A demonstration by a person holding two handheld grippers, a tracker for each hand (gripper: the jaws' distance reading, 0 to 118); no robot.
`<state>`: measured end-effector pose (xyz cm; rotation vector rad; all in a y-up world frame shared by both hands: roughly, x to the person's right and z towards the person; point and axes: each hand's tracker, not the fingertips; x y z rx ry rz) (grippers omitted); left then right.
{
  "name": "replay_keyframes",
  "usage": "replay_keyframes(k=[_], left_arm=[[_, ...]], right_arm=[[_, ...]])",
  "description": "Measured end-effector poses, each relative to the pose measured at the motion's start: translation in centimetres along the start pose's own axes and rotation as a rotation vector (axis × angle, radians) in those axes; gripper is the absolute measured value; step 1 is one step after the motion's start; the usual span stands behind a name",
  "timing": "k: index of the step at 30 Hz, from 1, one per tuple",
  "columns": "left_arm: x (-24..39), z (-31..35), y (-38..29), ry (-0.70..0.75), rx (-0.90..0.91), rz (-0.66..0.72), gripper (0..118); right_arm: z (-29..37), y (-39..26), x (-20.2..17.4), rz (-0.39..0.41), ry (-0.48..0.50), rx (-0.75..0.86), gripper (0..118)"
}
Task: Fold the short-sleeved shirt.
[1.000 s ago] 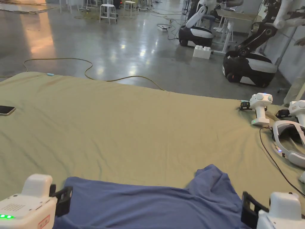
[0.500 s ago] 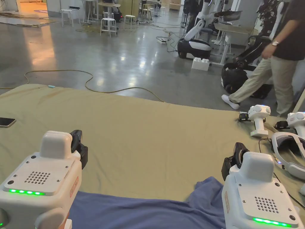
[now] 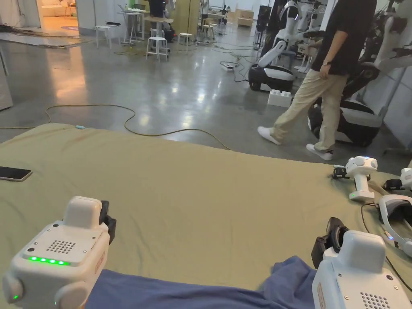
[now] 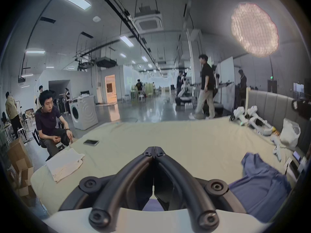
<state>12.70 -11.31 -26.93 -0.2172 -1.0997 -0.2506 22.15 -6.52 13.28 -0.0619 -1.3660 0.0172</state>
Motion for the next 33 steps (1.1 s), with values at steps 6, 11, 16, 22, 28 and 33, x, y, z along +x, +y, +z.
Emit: replay_keyframes(k=[6,11,16,22,28,33], left_arm=[[-3.0,-7.2,-2.8,-0.076,-0.394,0.061,0],[-4.2,-12.1,-5.7,-0.123,-0.689,0.126,48],[-3.8,-14.9,-8.0,-0.129,-0.802,0.166,59],[-2.6,-17.4,-10.3,-0.082,-0.881,0.087,56],[-0.7,-17.0,-10.9,-0.119,-0.832,-0.041,6],[-1.5,-14.0,-10.0,-0.122,-0.741,0.056,6]], right_arm=[[-1.1,-1.3,0.3,0.023,0.017,-0.068,0],[-2.1,-2.8,0.6,0.038,0.016,-0.123,0],[-2.8,-4.3,1.2,0.049,0.005,-0.180,0],[-3.7,-6.3,2.8,0.055,-0.018,-0.258,0],[-7.0,-8.6,5.5,0.050,-0.051,-0.399,0],[-12.5,-11.0,8.3,0.090,-0.045,-0.609,14]])
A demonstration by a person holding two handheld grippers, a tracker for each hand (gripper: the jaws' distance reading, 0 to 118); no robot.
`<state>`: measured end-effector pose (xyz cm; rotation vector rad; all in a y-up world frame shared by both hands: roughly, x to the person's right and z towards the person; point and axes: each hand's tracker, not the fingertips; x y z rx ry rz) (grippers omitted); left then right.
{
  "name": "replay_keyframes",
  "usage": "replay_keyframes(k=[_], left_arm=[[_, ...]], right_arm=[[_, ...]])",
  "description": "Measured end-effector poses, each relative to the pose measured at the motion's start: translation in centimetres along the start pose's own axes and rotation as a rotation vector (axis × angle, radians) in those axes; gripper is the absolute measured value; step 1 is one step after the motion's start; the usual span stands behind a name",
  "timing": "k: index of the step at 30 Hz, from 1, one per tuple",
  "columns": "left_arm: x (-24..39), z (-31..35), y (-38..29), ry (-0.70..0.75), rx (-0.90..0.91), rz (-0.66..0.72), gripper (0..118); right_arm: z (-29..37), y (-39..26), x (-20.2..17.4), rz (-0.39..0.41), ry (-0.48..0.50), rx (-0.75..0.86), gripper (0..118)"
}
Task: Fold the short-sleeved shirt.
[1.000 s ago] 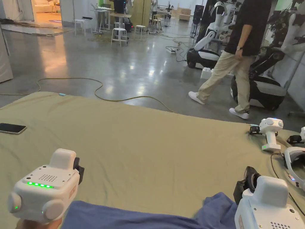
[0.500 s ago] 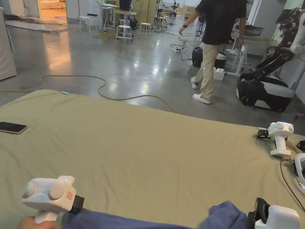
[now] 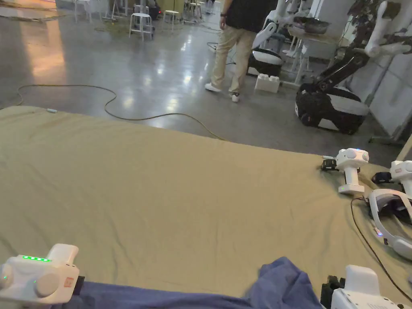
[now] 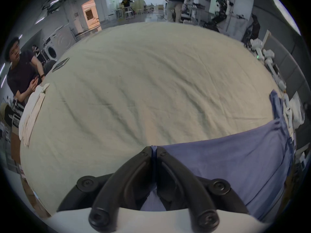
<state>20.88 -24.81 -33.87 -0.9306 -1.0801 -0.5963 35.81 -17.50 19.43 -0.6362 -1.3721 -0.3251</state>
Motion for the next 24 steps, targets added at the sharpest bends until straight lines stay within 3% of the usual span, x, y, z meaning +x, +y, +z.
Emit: replay_keyframes(k=[1,2,3,8,11,14,16,17,19,24], left_arm=[[0.2,1.5,-0.4,-0.016,0.030,0.030,6],[0.1,2.3,-0.7,-0.024,0.049,0.052,6],[0.1,3.0,-1.0,-0.034,0.071,0.057,6],[0.3,5.9,-1.9,-0.033,0.134,0.037,6],[0.4,6.7,-2.2,-0.036,0.157,0.044,6],[0.4,6.8,-2.2,-0.035,0.150,0.053,6],[0.3,6.8,-2.4,-0.031,0.145,0.058,6],[0.3,6.7,-2.3,-0.030,0.143,0.059,6],[0.3,6.7,-2.3,-0.028,0.144,0.058,6],[0.0,6.8,-2.2,-0.038,0.149,0.070,6]], right_arm=[[-1.4,0.1,0.5,0.003,0.037,-0.062,24],[-3.0,0.2,0.8,0.013,0.064,-0.112,42],[-4.3,0.1,0.9,0.029,0.089,-0.166,50],[-10.4,-0.5,1.0,0.060,0.126,-0.329,63],[-13.5,-0.9,0.7,0.056,0.179,-0.396,63],[-15.5,-1.8,0.4,0.079,0.163,-0.503,63],[-14.6,-1.5,0.5,0.024,0.156,-0.454,60],[-14.5,-1.5,0.5,0.014,0.154,-0.454,46],[-14.4,-1.5,0.6,0.027,0.154,-0.432,2],[-12.0,-1.6,2.1,-0.021,0.190,-0.367,2]])
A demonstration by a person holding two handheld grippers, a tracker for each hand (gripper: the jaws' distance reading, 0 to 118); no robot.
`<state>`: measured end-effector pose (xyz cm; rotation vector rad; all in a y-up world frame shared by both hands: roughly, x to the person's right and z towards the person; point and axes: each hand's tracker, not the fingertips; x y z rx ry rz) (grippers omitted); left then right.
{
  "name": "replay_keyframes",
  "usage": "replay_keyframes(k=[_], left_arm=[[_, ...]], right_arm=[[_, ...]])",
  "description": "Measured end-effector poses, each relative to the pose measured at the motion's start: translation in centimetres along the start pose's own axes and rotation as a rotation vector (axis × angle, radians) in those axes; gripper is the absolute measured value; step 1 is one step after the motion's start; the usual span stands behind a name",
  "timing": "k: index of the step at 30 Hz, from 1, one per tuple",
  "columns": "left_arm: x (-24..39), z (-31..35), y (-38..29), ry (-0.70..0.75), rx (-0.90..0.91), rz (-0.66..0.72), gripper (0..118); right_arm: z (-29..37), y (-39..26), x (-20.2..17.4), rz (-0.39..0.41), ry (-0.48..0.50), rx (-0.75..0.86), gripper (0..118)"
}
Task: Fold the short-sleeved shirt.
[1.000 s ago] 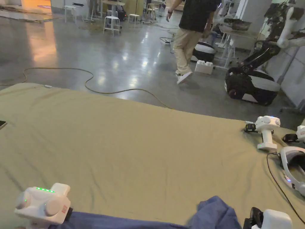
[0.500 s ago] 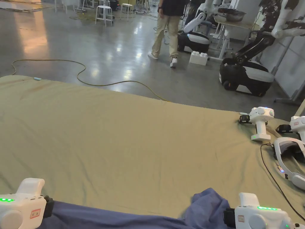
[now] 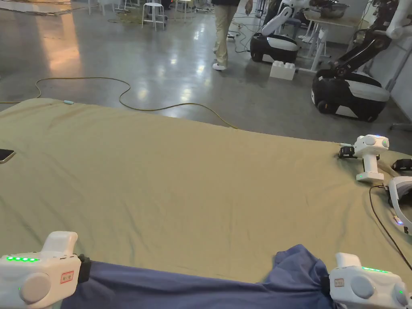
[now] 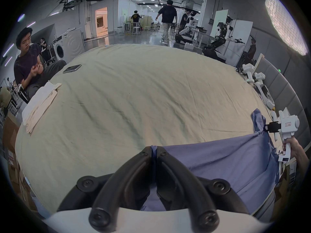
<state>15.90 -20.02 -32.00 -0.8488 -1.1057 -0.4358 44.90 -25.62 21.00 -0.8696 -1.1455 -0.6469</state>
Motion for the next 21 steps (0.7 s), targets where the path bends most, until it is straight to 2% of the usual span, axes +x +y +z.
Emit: replay_keyframes(k=[7,11,12,15,21], left_arm=[[-1.0,3.2,0.1,-0.031,0.052,-0.015,6],[-2.0,6.3,-0.9,-0.054,0.102,-0.003,6],[-2.2,7.0,-1.3,-0.064,0.115,0.004,6],[-2.5,8.9,-2.7,-0.073,0.134,0.007,6],[-2.9,10.8,-7.3,-0.069,0.107,-0.046,6]], right_arm=[[9.8,-2.1,1.0,0.023,0.032,0.165,2],[16.6,-5.1,-0.2,0.115,-0.020,0.260,2],[17.7,-5.8,-0.2,0.113,-0.018,0.273,2],[20.9,-8.7,-0.5,0.122,-0.024,0.287,2],[22.7,-15.2,-0.1,0.131,-0.044,0.235,2]])
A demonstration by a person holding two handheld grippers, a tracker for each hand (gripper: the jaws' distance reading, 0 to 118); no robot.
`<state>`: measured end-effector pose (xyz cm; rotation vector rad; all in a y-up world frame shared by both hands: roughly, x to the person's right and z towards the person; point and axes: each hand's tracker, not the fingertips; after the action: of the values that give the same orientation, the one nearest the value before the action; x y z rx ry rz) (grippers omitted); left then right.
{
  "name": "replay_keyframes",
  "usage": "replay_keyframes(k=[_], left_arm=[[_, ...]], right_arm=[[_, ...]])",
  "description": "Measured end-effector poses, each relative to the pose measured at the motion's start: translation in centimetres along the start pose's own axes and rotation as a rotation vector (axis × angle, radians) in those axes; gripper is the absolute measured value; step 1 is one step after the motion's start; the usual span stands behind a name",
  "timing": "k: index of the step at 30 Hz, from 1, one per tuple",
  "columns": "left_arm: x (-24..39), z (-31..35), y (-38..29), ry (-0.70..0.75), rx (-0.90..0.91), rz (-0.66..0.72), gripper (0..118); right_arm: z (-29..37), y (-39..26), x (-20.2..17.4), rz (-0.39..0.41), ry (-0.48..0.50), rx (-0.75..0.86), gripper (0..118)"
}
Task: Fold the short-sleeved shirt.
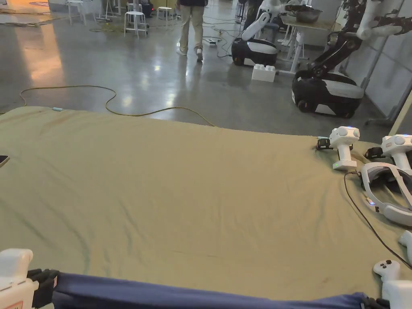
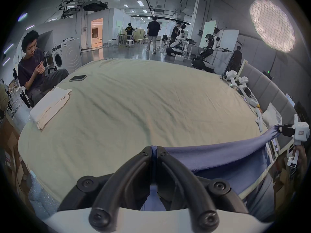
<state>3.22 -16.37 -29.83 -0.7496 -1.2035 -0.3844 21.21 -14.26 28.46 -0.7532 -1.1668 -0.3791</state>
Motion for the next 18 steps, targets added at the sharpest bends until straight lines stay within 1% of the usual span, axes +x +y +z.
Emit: replay_keyframes(k=[4,11,15,17,18], left_arm=[[-0.8,0.3,-4.1,-0.003,-0.064,-0.020,6],[-1.6,-1.8,-9.7,0.027,-0.230,-0.059,6],[-1.3,-3.1,-10.8,0.035,-0.247,-0.076,6],[-1.8,-3.6,-10.8,0.035,-0.244,-0.066,6],[-1.8,-3.4,-10.6,0.035,-0.242,-0.057,9]], right_arm=[[0.6,-4.3,-0.4,-0.036,-0.005,-0.089,2],[-2.3,-10.8,-1.4,-0.028,-0.045,-0.279,2],[-4.0,-12.2,-1.7,-0.038,-0.041,-0.308,2],[-4.0,-12.0,-2.0,-0.040,-0.049,-0.297,2],[-3.9,-11.7,-2.1,-0.034,-0.056,-0.298,2]])
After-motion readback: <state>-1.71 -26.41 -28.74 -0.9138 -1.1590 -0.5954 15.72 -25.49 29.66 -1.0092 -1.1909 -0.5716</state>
